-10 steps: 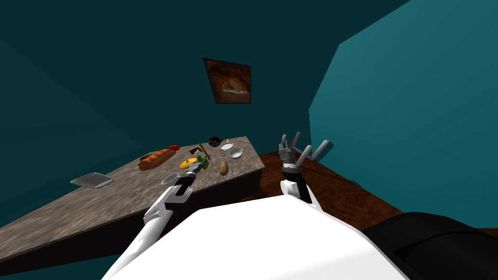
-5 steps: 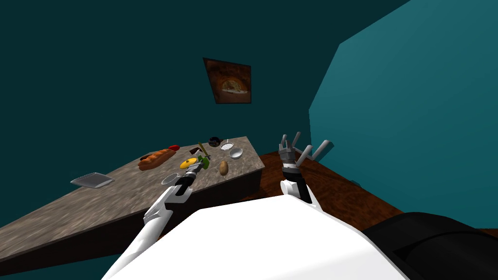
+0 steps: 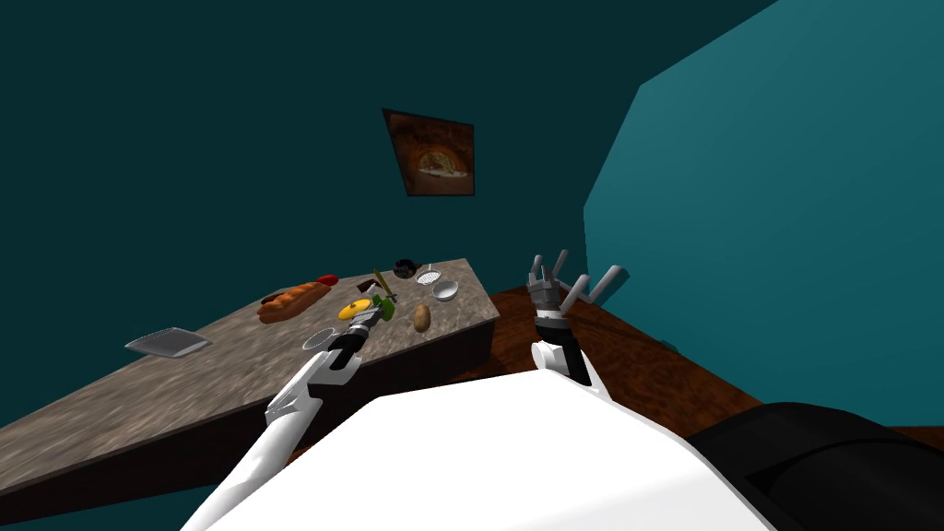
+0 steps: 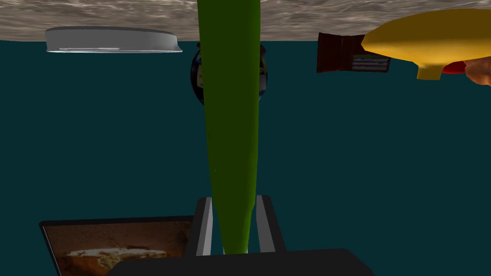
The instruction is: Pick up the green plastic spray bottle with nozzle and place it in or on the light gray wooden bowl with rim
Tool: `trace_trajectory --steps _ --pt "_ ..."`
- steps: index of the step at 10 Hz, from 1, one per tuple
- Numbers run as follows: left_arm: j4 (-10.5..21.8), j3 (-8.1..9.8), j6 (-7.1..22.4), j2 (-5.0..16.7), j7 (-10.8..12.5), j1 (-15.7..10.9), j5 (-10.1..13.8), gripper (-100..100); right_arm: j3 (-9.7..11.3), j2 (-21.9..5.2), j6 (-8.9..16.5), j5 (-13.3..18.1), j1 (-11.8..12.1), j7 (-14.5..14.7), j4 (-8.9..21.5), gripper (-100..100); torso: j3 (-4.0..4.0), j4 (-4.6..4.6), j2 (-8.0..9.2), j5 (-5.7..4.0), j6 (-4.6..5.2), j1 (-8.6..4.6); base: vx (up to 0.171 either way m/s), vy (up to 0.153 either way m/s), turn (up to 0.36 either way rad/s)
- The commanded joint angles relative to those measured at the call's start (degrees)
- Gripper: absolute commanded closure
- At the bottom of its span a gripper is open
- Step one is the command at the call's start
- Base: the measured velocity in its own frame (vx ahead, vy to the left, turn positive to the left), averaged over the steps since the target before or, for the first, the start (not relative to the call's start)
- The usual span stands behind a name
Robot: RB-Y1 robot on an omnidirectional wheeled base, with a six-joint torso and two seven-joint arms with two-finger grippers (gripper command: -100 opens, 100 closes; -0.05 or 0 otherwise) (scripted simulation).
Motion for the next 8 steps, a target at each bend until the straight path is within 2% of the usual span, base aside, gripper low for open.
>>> trace_trajectory --steps 1,8 --pt "0.03 -0.43 1.88 1.29 -0.45 0.36 -0.08 100 0.0 0.0 0.0 0.0 0.0 0.0 0.0 0 0.0 0.0 0.0 0.0 0.0 0.0 -0.045 -0.088 -0.01" --pt "-1.51 -2.79 11.31 9.42 -1.78 1.08 -0.09 100 0.0 0.0 0.0 0.0 0.0 0.0 0.0 0 -0.05 -0.15 0.05 0.0 -0.03 -0.18 -0.041 -0.104 -0.027"
